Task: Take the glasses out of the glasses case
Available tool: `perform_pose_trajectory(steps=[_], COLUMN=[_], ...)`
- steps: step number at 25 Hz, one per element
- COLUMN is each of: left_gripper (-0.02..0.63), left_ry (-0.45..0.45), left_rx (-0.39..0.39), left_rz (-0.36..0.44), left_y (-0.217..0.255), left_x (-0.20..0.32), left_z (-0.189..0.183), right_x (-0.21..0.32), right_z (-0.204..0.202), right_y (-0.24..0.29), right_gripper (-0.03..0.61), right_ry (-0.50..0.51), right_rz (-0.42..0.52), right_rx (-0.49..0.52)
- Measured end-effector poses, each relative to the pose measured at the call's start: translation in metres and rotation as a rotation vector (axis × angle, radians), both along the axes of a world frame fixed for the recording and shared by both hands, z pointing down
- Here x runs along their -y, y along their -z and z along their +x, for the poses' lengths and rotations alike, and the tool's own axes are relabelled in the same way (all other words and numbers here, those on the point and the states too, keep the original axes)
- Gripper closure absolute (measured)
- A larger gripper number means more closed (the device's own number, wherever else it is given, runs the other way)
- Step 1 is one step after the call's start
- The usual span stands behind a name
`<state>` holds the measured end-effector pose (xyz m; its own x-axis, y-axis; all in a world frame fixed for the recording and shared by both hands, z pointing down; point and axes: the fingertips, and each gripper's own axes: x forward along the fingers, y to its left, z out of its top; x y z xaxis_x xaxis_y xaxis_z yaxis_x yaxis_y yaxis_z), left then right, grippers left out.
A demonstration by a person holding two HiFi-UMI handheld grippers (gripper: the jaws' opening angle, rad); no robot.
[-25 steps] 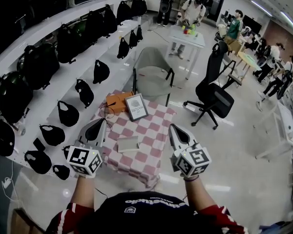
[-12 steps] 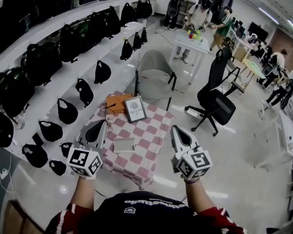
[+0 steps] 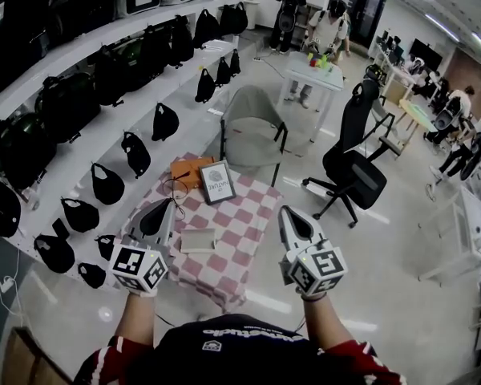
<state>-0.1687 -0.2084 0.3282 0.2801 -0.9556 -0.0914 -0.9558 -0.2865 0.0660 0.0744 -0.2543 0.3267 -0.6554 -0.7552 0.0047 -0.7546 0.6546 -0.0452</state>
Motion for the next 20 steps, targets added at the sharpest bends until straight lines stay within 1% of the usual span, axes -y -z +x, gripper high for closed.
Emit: perform_pose_trajectory(steps=[8, 20], left_gripper=[0.603, 0.603], left_ry=[-0.001, -0.002], left_rx=[0.011, 0.012], left_rz=[-0.003, 0.003], left_y=[0.002, 0.004], left_x=[0.001, -0.001], left_z=[0.012, 0.018], right_x=[0.000, -0.003], right_z=[0.004, 0.008], right_y=[0.003, 0.002], right_gripper=[0.584, 0.584], right_ry=[0.022, 0.029], right_rz=[-0.003, -0.002], right_rx=[0.013, 0.020])
